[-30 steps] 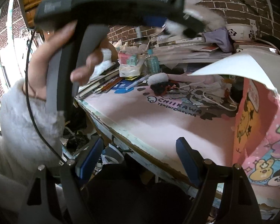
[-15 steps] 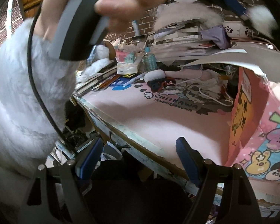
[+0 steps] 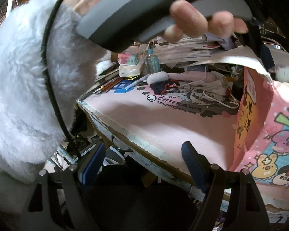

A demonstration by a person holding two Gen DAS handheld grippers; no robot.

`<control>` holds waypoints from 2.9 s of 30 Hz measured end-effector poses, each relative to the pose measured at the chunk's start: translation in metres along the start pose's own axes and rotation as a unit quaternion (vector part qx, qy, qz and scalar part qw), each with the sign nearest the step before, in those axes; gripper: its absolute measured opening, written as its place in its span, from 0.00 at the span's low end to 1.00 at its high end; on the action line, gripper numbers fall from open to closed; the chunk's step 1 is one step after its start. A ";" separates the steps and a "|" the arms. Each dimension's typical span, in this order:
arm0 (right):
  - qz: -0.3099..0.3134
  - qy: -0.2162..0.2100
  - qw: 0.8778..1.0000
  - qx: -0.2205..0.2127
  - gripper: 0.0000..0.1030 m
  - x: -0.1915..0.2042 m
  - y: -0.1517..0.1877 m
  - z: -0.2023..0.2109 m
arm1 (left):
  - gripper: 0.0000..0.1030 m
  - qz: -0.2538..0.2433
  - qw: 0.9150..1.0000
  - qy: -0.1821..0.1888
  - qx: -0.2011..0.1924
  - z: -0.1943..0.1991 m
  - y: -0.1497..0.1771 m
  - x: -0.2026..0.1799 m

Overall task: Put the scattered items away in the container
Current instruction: 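Lower the panda plush into the box and open the left gripper, then move the left gripper back to the white fluffy scrunchie with red glasses, then close the left gripper on the scrunchie and glasses bundle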

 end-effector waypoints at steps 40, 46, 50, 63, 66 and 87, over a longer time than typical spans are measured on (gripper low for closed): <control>-0.001 -0.006 1.000 0.002 0.76 0.006 -0.006 -0.017 | 1.00 0.239 0.904 -0.148 -0.322 0.131 0.214 0.129; 0.007 -0.004 1.000 0.007 0.76 0.009 -0.004 -0.020 | 1.00 0.284 0.902 -0.165 -0.279 0.083 0.250 0.157; 0.004 -0.003 1.000 0.010 0.76 0.007 -0.004 -0.022 | 1.00 0.287 0.904 -0.173 -0.265 0.062 0.256 0.170; 0.006 0.000 1.000 0.016 0.76 0.006 -0.002 -0.024 | 1.00 0.291 0.914 -0.190 -0.210 0.025 0.250 0.204; 0.008 0.000 1.000 0.016 0.76 0.008 -0.002 -0.025 | 0.99 0.293 0.914 -0.180 -0.214 0.023 0.249 0.211; 0.004 -0.001 1.000 0.016 0.76 0.009 -0.001 -0.025 | 0.41 0.294 0.931 -0.163 -0.144 -0.009 0.254 0.229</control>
Point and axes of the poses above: each gripper's, at about its wrist camera, not at the fingertips, and z roughly against the way its jaws point, x to its left, y to its underside, the point moved 4 cm from there along -z, roughly the way its jaws point, and after that the axes turned 9 degrees about -z, right-handed, at the moved point
